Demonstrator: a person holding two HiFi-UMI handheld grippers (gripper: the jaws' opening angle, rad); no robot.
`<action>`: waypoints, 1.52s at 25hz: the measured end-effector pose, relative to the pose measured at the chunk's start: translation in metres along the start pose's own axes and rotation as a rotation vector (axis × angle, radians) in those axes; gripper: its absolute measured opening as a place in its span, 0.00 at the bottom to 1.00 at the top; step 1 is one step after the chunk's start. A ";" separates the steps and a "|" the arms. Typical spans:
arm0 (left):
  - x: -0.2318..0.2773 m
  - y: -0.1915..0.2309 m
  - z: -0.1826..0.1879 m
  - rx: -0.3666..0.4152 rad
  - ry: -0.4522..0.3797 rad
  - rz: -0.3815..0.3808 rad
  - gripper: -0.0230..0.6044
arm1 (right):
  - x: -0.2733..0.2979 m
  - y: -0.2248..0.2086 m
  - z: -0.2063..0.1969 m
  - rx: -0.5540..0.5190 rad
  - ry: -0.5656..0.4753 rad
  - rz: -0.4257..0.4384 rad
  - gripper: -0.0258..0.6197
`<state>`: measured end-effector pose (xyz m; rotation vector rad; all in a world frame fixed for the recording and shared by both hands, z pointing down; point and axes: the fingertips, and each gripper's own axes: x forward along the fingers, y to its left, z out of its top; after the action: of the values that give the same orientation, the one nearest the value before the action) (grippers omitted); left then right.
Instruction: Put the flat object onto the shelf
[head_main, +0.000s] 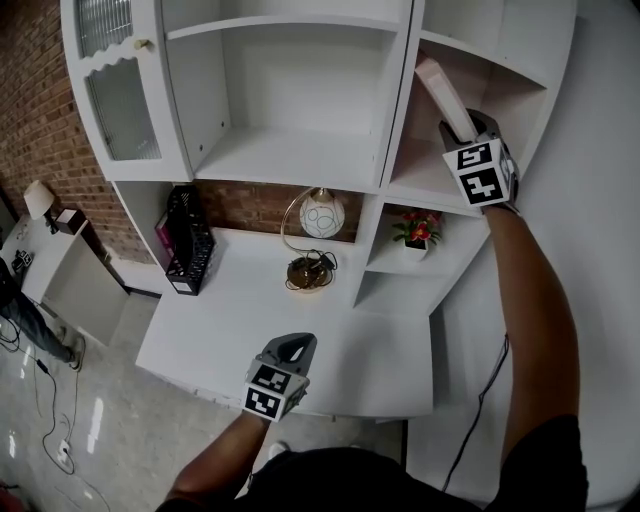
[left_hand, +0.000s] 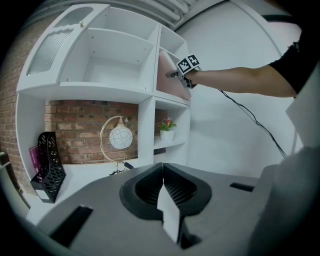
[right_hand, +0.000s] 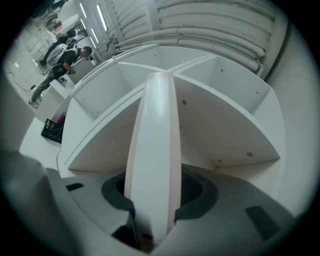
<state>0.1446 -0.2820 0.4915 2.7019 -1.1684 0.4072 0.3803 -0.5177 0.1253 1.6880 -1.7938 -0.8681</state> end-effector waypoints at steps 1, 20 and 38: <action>-0.001 0.002 0.000 -0.002 0.000 0.003 0.05 | 0.003 -0.001 0.000 0.006 -0.004 0.003 0.32; 0.000 0.009 -0.003 -0.020 0.005 0.026 0.05 | 0.029 -0.002 -0.005 0.009 0.006 0.002 0.34; 0.001 0.002 -0.002 -0.018 -0.005 -0.013 0.04 | -0.025 0.003 0.002 0.043 -0.048 -0.020 0.50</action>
<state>0.1435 -0.2838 0.4936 2.6953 -1.1498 0.3869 0.3794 -0.4925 0.1275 1.7287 -1.8418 -0.8916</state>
